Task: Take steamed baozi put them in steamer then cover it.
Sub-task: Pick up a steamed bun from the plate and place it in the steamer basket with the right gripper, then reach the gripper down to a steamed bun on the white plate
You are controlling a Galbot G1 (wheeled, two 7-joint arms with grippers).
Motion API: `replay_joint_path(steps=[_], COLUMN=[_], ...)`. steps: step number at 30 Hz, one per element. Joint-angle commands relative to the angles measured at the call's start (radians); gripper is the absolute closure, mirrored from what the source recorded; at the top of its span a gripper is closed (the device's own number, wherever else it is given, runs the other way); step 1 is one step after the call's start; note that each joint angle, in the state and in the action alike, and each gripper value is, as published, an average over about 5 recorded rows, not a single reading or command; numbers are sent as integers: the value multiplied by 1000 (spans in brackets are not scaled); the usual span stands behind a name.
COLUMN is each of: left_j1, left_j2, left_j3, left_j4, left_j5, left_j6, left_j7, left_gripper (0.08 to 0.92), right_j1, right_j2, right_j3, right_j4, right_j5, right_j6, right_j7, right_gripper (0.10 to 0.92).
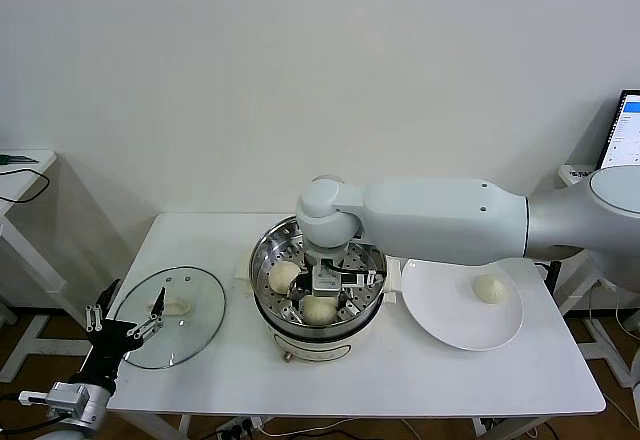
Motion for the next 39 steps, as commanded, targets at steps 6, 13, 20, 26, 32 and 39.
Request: replay_joint_path(steps=[6,13,20,26,32,39], left_j1=[3,7,12,13,11,10], left_j2=[-2,1,5,4,2,0], left_j3=[6,10,29,40,51,54], left_j4=[-7,-19,-31,-39,-39,-33], left_j5=[0,2,4,5,6,7], left_j6=[0,0,1,2,3,3], left_j7=[-1,-1,-3,-6,-10,-11], left_gripper=[177,177,177,177,177,177], right_j1=[160,280,140,-83,-288,-383], right_j2=[-166,-439,-620,-680,-661,-584], right_j3=[38,9,47,159,340,425], right_j4=[22,35,-107,-229,-366,-489], right_j5=[152,340,339,245,109,-4], right_j6=[-44,-276,-412,-512,-542,-505], right_j7=[-25,-161,-214,-172,-111,-24], right_gripper=[203,203,203,203,203,203])
